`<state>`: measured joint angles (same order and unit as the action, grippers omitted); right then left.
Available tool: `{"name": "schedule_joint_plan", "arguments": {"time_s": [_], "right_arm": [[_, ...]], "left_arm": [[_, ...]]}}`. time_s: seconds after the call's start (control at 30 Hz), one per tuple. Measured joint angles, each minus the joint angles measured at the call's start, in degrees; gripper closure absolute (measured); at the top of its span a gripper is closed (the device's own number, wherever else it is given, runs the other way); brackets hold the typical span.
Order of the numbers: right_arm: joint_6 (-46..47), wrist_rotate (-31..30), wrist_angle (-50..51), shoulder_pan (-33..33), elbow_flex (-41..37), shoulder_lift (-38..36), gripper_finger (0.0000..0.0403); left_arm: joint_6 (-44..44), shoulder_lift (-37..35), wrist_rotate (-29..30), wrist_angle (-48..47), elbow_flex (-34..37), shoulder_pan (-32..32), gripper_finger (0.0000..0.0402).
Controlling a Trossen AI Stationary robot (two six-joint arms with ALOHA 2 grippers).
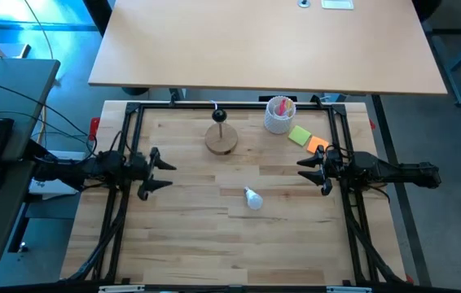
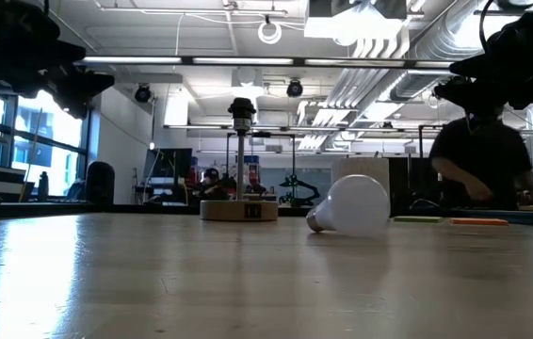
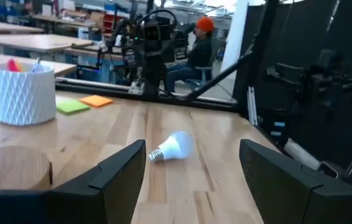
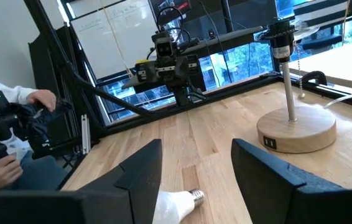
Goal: Screw lightbulb
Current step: Return to Home Position
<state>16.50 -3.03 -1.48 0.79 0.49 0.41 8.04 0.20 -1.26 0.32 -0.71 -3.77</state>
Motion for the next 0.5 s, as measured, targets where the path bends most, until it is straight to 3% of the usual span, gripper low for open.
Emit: {"name": "schedule_joint_plan", "arguments": {"time_s": [0.5], "right_arm": [[-0.01, 0.00, 0.00, 0.00, 0.00, 0.00, 0.0213]], "left_arm": [[-4.14, 0.00, 0.46, -0.05, 0.00, 0.00, 0.0149]]}}
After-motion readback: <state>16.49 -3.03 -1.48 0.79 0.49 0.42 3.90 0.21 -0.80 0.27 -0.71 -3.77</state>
